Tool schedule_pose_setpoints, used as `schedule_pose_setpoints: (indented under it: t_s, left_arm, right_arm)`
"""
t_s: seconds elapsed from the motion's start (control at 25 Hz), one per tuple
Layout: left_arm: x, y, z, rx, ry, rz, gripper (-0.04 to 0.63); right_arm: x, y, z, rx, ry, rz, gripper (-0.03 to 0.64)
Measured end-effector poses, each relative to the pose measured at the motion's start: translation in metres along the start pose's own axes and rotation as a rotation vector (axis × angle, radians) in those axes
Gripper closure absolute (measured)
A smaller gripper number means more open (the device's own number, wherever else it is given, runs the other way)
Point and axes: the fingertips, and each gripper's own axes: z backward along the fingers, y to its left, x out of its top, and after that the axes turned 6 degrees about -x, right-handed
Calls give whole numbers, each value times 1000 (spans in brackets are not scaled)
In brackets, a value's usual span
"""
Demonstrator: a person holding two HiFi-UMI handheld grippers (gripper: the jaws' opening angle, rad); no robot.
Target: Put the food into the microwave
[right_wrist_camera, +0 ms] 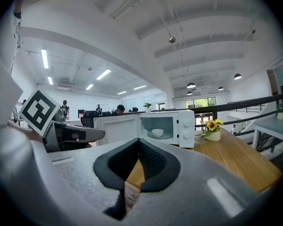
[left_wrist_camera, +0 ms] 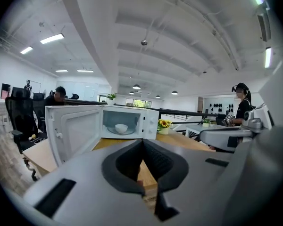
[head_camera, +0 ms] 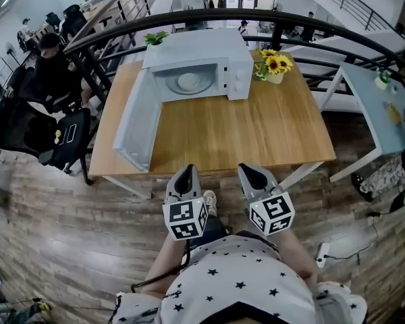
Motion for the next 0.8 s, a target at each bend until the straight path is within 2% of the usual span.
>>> schedule_pose_setpoints:
  t_s: [0.8]
  left_arm:
    - [8,-4,1,-56,-23,-2,592]
  right_arm:
    - [1,9,-2,10,5,29,612]
